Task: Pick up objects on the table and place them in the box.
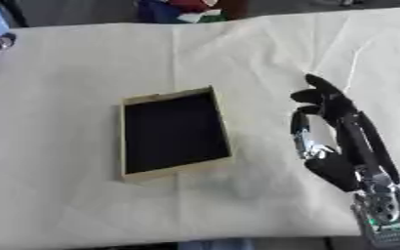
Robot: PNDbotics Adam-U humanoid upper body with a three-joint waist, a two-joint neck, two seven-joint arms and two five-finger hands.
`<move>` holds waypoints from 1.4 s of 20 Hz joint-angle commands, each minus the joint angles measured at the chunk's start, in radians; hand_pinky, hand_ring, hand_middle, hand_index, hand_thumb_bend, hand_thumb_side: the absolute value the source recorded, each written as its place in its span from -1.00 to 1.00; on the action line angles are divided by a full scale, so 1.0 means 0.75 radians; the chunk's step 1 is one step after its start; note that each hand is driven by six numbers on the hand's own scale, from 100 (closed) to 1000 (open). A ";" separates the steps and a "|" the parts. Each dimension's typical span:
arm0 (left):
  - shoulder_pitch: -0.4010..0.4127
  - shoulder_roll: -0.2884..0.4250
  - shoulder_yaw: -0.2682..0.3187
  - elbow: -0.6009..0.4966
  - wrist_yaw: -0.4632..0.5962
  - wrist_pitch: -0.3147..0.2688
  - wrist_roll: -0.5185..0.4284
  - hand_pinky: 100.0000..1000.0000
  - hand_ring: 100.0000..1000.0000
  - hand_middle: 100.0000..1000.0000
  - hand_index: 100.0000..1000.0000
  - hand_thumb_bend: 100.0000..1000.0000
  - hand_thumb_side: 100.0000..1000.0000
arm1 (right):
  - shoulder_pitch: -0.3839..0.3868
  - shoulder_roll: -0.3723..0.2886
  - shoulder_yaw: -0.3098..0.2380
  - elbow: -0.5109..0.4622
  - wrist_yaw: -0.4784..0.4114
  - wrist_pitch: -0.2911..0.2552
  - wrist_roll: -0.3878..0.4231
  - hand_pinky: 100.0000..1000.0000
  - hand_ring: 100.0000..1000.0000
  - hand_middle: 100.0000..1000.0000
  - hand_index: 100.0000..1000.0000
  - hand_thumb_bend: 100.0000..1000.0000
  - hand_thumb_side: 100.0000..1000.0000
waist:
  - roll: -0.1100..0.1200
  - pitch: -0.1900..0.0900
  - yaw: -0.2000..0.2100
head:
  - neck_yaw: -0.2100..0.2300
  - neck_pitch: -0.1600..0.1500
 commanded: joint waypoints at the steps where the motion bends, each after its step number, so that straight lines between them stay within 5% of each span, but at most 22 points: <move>1: -0.014 0.005 -0.074 -0.149 0.044 -0.084 -0.081 0.61 0.30 -0.08 0.60 -0.66 -0.09 | -0.009 -0.031 -0.002 -0.031 -0.017 -0.002 0.004 0.42 0.56 0.37 0.89 -1.00 -0.06 | 0.003 -0.029 0.000 | -0.004 0.006; 7: 0.003 -0.094 -0.289 -0.422 0.249 -0.249 -0.184 0.58 0.30 -0.06 0.59 -0.65 -0.06 | -0.009 -0.037 0.001 -0.035 -0.030 -0.002 0.009 0.42 0.56 0.37 0.89 -1.00 -0.06 | 0.001 -0.040 -0.013 | -0.011 0.006; 15: -0.010 -0.254 -0.523 -0.567 0.391 -0.333 -0.260 0.58 0.34 -0.02 0.60 -0.61 -0.06 | -0.015 -0.035 0.006 -0.036 -0.041 -0.003 0.020 0.42 0.56 0.37 0.89 -1.00 -0.06 | -0.002 -0.042 -0.028 | -0.004 0.006; 23: 0.052 -0.365 -0.614 -0.504 0.358 -0.420 -0.356 0.60 0.41 0.12 0.64 -0.56 -0.04 | -0.021 -0.028 0.011 -0.032 -0.041 -0.002 0.032 0.42 0.56 0.37 0.89 -1.00 -0.06 | -0.003 -0.033 -0.031 | 0.008 0.004; 28: 0.086 -0.398 -0.634 -0.461 0.366 -0.470 -0.387 0.62 0.47 0.31 0.71 -0.32 -0.05 | -0.025 -0.024 0.011 -0.029 -0.037 -0.002 0.037 0.42 0.56 0.36 0.87 -1.00 -0.06 | -0.003 -0.028 -0.033 | 0.013 -0.004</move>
